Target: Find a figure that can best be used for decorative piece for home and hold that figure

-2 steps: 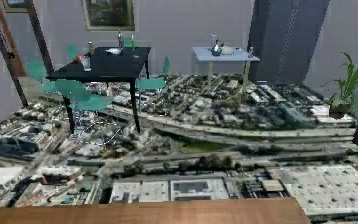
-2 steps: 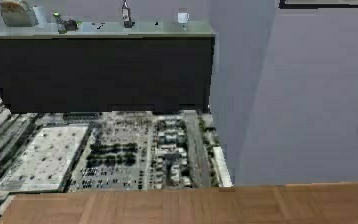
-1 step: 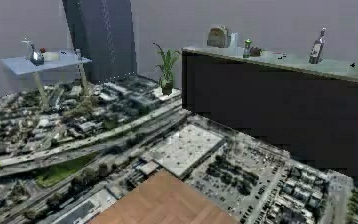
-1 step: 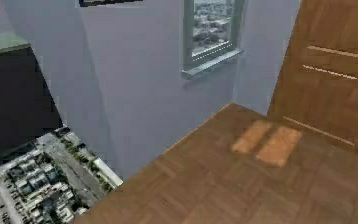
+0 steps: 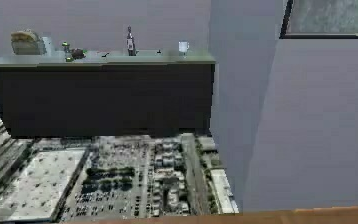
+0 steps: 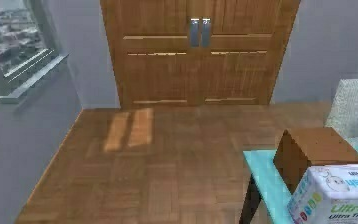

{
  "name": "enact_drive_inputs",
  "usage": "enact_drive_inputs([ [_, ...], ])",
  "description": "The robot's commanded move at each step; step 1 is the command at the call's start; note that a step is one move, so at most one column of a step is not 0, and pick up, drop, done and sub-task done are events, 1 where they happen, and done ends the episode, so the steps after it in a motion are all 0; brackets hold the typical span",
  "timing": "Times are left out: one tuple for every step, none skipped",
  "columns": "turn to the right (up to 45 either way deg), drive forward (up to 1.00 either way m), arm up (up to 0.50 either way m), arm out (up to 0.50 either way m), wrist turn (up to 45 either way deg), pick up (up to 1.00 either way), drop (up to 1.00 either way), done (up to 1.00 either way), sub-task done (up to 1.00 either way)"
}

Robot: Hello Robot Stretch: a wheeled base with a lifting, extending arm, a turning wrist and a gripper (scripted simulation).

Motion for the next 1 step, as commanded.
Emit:
enact_drive_inputs([
  [45.0,0.00,0.00,0.00,0.0,0.00,0.00,0.00,0.00],
])
